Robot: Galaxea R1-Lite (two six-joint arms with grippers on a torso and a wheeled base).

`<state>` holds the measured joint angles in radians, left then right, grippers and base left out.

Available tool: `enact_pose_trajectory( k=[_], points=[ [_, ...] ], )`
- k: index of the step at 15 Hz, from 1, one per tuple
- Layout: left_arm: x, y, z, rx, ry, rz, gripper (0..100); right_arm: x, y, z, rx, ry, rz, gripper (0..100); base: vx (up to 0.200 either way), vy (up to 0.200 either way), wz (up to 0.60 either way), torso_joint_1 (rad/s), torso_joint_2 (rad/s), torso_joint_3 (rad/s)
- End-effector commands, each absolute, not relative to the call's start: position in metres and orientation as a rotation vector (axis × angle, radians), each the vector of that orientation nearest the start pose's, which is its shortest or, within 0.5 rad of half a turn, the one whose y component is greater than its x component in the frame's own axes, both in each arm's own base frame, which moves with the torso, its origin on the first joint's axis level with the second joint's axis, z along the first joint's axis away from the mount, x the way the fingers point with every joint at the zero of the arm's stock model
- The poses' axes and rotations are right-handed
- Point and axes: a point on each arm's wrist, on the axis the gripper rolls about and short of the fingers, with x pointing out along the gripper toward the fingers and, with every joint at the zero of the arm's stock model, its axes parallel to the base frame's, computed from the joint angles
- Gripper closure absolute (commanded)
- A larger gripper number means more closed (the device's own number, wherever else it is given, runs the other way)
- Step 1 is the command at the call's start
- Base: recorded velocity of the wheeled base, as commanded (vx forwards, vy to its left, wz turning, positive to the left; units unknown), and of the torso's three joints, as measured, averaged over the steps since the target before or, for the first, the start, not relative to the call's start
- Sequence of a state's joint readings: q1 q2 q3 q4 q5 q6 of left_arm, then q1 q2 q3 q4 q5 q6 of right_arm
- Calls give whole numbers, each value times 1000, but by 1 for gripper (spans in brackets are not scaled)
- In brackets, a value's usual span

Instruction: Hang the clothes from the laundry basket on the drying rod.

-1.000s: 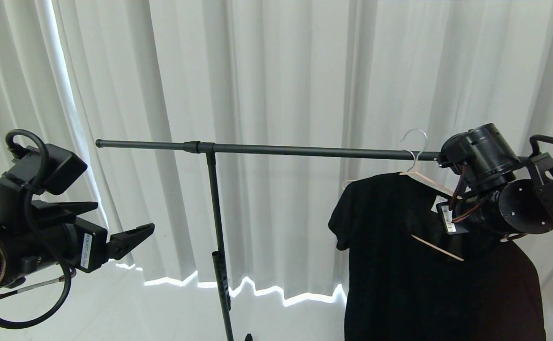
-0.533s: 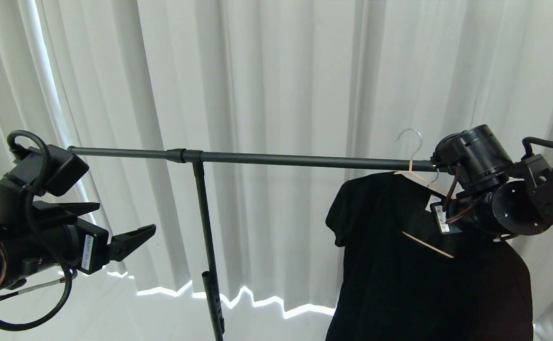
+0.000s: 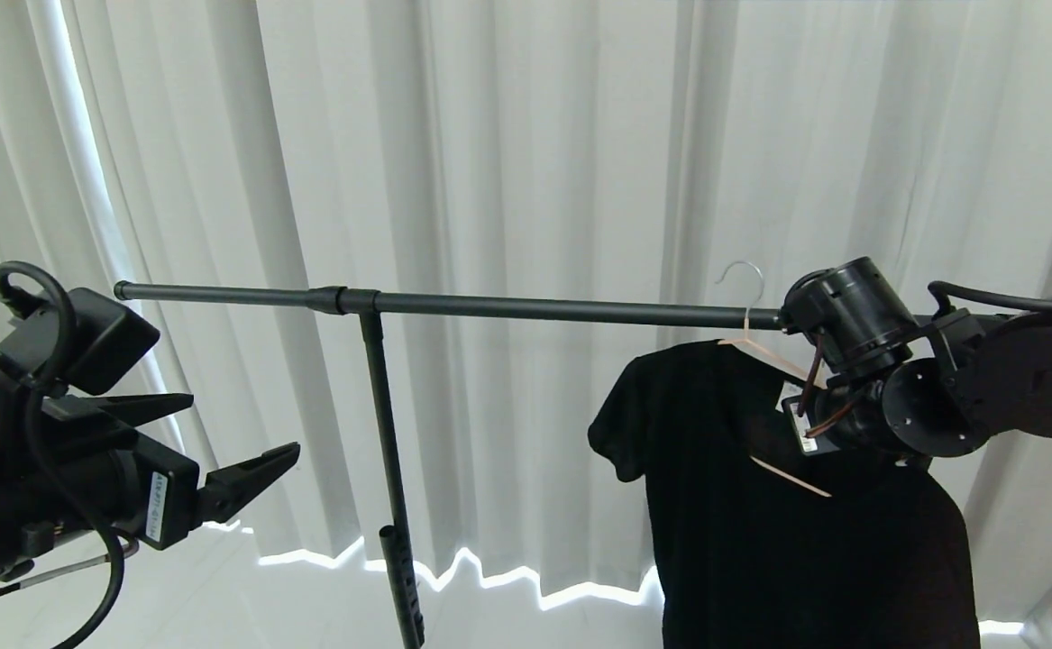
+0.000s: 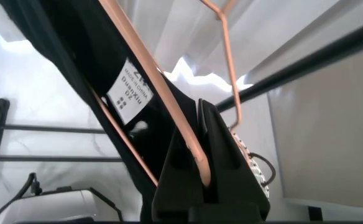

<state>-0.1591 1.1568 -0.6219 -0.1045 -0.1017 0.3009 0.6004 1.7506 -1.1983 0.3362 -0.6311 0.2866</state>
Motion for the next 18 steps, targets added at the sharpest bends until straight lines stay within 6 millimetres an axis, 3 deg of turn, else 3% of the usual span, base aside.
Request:
enact_pose_trajectory(
  k=[1, 4, 8, 18],
  points=[
    [153, -27, 209, 307, 375, -318, 0, 269, 169, 186, -247, 716, -129, 100, 0, 0, 0, 0, 0, 0],
    [149, -27, 210, 307, 362, -320, 0, 283, 179, 176, -259, 731, -131, 100, 0, 0, 0, 0, 0, 0],
    [131, -31, 198, 315, 367, -376, 0, 288, 184, 163, -284, 760, -130, 100, 0, 0, 0, 0, 0, 0],
    [124, -32, 196, 317, 357, -387, 0, 285, 194, 156, -305, 772, -106, 100, 0, 0, 0, 0, 0, 0]
  ],
)
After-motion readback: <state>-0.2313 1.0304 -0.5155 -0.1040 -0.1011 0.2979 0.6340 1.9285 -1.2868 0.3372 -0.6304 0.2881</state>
